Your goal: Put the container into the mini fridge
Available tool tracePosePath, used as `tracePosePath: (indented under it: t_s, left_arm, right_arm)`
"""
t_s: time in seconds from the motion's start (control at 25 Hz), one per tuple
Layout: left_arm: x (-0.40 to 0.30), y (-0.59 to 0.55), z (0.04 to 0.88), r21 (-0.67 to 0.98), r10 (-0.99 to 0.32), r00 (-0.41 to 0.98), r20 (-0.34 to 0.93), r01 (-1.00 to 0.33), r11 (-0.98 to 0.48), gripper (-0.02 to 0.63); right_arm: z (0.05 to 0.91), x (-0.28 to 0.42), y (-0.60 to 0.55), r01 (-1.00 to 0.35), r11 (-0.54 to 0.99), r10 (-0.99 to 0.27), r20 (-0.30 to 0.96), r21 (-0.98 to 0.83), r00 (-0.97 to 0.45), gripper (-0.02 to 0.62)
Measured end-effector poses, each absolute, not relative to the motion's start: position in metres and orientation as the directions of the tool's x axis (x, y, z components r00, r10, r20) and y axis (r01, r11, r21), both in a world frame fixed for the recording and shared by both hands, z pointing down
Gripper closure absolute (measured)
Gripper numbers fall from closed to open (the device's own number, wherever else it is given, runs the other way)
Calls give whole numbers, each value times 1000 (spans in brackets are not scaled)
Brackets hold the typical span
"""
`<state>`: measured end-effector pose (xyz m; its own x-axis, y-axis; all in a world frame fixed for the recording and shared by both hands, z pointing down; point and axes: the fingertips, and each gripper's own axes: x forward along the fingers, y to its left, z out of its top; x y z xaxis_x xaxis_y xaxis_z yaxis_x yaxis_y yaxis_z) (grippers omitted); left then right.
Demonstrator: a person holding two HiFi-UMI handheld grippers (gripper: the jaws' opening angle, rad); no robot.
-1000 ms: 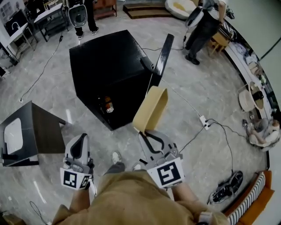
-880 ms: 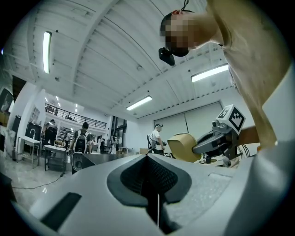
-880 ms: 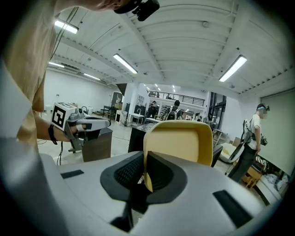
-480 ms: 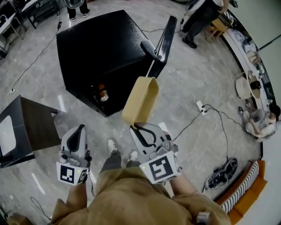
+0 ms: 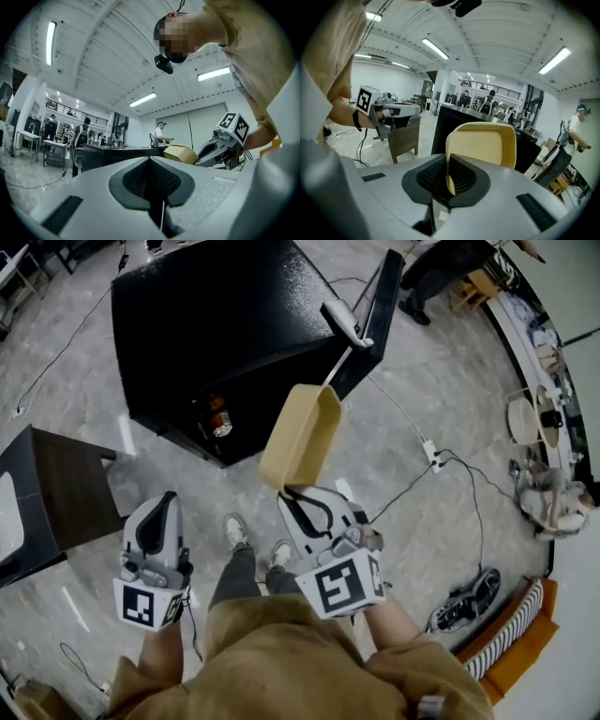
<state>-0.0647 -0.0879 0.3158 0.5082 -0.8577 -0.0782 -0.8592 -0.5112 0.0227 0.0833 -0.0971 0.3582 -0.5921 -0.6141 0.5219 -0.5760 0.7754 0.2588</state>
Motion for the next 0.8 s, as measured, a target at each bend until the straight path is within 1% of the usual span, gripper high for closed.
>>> tracePosePath:
  t_s: [0.8]
  left_arm:
    - [-82,-138,413,86,-860,507,-57,-856,-511,604]
  right_arm:
    - [469,50,-151,-457,836,-538,620,304,-572,583]
